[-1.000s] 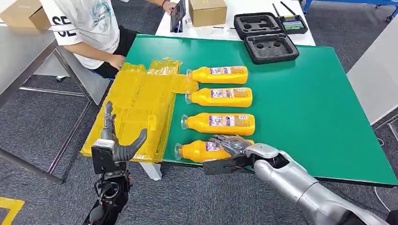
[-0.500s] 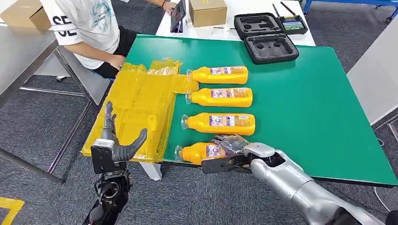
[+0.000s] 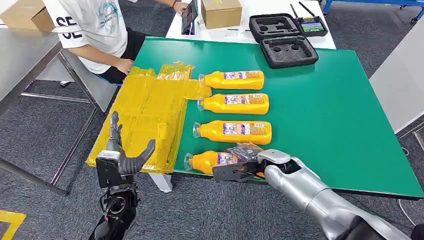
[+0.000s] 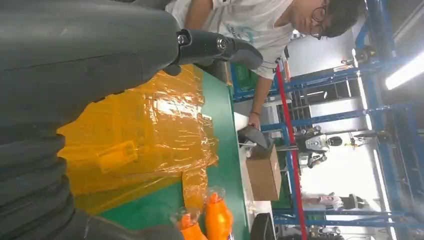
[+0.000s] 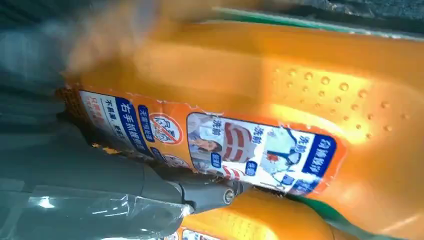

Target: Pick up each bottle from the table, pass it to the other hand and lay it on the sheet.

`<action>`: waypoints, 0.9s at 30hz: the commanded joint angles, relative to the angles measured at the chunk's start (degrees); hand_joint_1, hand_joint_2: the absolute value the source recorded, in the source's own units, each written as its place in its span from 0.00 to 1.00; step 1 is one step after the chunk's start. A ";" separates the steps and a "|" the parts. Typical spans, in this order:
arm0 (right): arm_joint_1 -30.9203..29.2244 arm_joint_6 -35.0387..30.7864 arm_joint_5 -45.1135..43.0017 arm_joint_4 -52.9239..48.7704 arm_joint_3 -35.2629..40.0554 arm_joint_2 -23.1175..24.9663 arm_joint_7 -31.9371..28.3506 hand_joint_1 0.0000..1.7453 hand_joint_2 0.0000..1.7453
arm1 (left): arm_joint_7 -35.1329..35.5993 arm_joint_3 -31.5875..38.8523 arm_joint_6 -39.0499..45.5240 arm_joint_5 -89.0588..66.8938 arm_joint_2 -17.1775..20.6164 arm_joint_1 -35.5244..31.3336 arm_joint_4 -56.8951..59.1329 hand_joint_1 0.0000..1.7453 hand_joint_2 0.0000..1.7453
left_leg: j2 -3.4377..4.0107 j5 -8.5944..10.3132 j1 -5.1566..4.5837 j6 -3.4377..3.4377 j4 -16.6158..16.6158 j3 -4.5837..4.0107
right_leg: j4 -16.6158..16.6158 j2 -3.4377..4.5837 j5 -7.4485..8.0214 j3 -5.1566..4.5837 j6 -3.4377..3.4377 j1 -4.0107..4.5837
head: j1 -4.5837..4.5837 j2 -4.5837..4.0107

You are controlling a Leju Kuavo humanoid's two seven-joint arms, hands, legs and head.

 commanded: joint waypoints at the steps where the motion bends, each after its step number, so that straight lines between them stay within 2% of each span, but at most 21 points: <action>1: 0.63 -8.35 -7.70 0.46 -7.61 2.05 -4.97 1.00 1.00 | -0.37 1.74 -0.76 1.15 0.72 0.44 0.19 0.00 1.00 | 0.07 -0.02 0.02 -0.05 -0.02 0.04 | -0.03 0.08 0.01 0.02 -0.07 0.03 | 0.00 0.00; 10: 1.48 -8.92 -8.41 -1.25 -8.43 1.62 -5.39 1.00 1.00 | -0.40 1.75 -0.94 1.23 0.71 0.53 -0.14 0.00 1.00 | 0.05 -0.01 0.00 -0.03 0.00 -0.02 | 0.00 0.05 0.01 -0.03 -0.05 0.00 | 0.00 0.00; 13: 7.45 -15.86 -15.13 -8.29 -17.24 1.97 -11.84 1.00 1.00 | -0.39 1.66 -2.07 2.22 0.78 0.74 -0.94 0.00 1.00 | 0.10 -0.03 0.11 -0.11 0.02 0.07 | -0.04 0.12 0.03 0.07 -0.16 0.11 | 0.00 0.00; 14: 11.07 -20.46 -14.53 -11.87 -20.46 2.74 -14.39 1.00 1.00 | -0.34 1.45 -2.92 2.67 0.81 0.97 -1.43 0.00 1.00 | 0.07 -0.05 0.12 -0.12 0.04 0.06 | -0.04 0.09 0.01 0.09 -0.17 0.12 | 0.00 0.00; 17: 16.22 -24.90 -14.18 -15.50 -25.97 7.19 -19.08 1.00 1.00 | -0.33 1.07 -3.95 3.16 0.97 1.76 -3.95 0.00 1.00 | -0.05 -0.03 0.08 -0.07 -0.07 0.05 | -0.09 -0.05 -0.04 0.08 -0.09 0.08 | 0.00 0.00; 20: 17.63 -28.06 -15.63 -17.50 -29.30 10.29 -20.97 1.00 1.00 | 0.72 0.52 -6.00 4.23 1.60 2.10 -6.44 0.00 1.00 | 0.12 -0.11 0.11 -0.11 -0.02 0.08 | -0.04 0.13 -0.06 0.06 -0.13 0.12 | 0.00 0.00; 23: 17.71 -28.15 -17.07 -16.51 -30.88 10.87 -22.21 1.00 1.00 | 1.98 0.00 -9.23 6.43 1.98 2.21 -7.57 0.00 1.00 | 0.03 -0.04 0.06 -0.08 0.01 -0.11 | 0.03 0.05 -0.03 -0.14 -0.09 0.07 | 0.00 0.00; 27: 19.66 -31.44 -17.45 -13.15 -32.96 12.86 -29.32 1.00 1.00 | 4.27 -1.06 -16.91 10.49 1.87 1.38 -7.44 0.00 1.00 | 0.00 -0.02 0.09 -0.07 -0.03 -0.04 | -0.05 0.01 0.00 -0.04 -0.09 0.10 | 0.00 0.00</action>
